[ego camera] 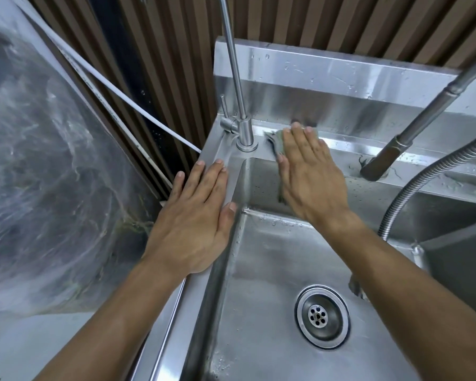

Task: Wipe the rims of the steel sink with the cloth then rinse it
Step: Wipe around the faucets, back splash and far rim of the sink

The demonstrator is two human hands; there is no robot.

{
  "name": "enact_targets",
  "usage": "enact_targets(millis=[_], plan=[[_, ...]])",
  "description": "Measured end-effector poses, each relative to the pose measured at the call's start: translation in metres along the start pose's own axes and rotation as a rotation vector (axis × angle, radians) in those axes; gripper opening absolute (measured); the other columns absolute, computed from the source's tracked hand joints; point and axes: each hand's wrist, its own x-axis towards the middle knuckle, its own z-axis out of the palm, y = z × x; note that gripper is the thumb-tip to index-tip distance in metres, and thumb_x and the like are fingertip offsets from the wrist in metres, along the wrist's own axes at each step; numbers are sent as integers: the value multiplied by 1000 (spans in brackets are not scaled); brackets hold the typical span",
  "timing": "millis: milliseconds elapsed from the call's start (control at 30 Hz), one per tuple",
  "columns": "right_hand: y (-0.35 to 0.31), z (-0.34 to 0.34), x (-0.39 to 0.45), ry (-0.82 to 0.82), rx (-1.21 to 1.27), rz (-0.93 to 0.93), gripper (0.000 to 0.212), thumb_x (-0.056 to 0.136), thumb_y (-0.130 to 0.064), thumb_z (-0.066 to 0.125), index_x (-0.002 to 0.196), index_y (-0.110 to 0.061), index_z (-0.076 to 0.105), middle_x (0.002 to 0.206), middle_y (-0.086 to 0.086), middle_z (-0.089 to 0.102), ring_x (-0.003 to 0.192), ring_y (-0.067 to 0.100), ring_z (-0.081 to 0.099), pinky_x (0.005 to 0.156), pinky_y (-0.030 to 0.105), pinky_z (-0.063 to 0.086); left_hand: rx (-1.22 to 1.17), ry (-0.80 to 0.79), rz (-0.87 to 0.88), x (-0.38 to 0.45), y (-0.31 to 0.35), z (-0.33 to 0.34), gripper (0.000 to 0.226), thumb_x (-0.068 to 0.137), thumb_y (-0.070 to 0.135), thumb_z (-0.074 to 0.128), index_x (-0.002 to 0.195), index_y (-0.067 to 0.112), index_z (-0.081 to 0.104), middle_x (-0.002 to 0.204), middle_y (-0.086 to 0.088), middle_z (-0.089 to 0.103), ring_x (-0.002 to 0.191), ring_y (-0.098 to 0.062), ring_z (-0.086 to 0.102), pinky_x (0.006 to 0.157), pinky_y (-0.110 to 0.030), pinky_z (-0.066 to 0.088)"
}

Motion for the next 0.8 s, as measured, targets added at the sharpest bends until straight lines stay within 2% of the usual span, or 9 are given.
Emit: enact_targets(millis=[100, 300, 400, 500, 533, 567, 633, 700, 800], plan=[[-8, 2, 3, 18, -12, 31, 61, 110, -37, 13, 163, -9, 18, 171, 12, 17, 159, 29, 11, 130, 43, 9, -7, 4, -9, 2, 0, 0, 75, 98, 52, 1, 165, 19, 8, 173, 8, -1, 158, -14, -12, 129, -40, -6], [-18, 5, 25, -13, 109, -179, 55, 113, -37, 23, 161, -11, 29, 168, 8, 28, 158, 24, 18, 130, 37, 12, -5, -1, -9, 1, 0, 0, 72, 100, 51, 2, 165, 19, 8, 173, 8, -2, 158, -13, -13, 128, -39, -8], [5, -10, 9, 51, 183, -82, 43, 112, -33, 33, 151, -20, 48, 154, 2, 53, 149, 20, 41, 117, 42, 40, -7, -4, -11, 1, 0, -1, 73, 100, 52, 0, 165, 21, 4, 173, 9, -5, 157, -11, -17, 128, -38, -10], [7, -36, 0, 210, 418, 145, 38, 112, -36, 35, 146, -31, 52, 131, -1, 70, 112, 16, 67, 95, 44, 57, 8, -5, -8, -1, 1, -1, 73, 99, 52, -2, 165, 20, 4, 173, 8, -5, 157, -12, -17, 128, -39, -9], [3, -46, 2, 309, 509, 165, 39, 112, -35, 35, 148, -30, 51, 130, -1, 70, 111, 17, 67, 96, 43, 57, 13, -2, -9, -1, 1, -1, 73, 99, 52, -2, 165, 20, 5, 173, 8, -5, 157, -12, -16, 129, -39, -8], [-1, -54, 9, 423, 553, 135, 41, 113, -33, 35, 150, -25, 49, 136, 1, 66, 123, 19, 63, 105, 41, 52, 14, 5, -14, -1, 2, -1, 74, 99, 52, -3, 165, 20, 5, 173, 8, -4, 157, -12, -16, 129, -40, -7], [-8, -62, 41, 554, 461, -27, 46, 113, -27, 34, 155, -11, 42, 158, 8, 47, 151, 28, 37, 127, 37, 24, 7, 12, -21, -1, 3, -2, 75, 97, 52, -4, 165, 20, 5, 173, 8, -5, 157, -12, -16, 129, -40, -7], [-11, -58, 84, 489, 183, -225, 49, 114, -26, 31, 159, -7, 32, 167, 14, 29, 157, 35, 21, 129, 40, 6, -2, 11, -14, -1, 3, -1, 75, 97, 52, -4, 165, 20, 5, 173, 9, -5, 157, -12, -16, 129, -40, -8], [-14, -35, 126, 370, -249, -449, 54, 114, -26, 24, 163, -6, 16, 171, 15, 16, 158, 33, 14, 129, 44, 3, -21, 26, -12, 0, 2, -1, 74, 99, 52, -1, 165, 20, 7, 173, 8, -3, 157, -11, -15, 129, -39, -7]])
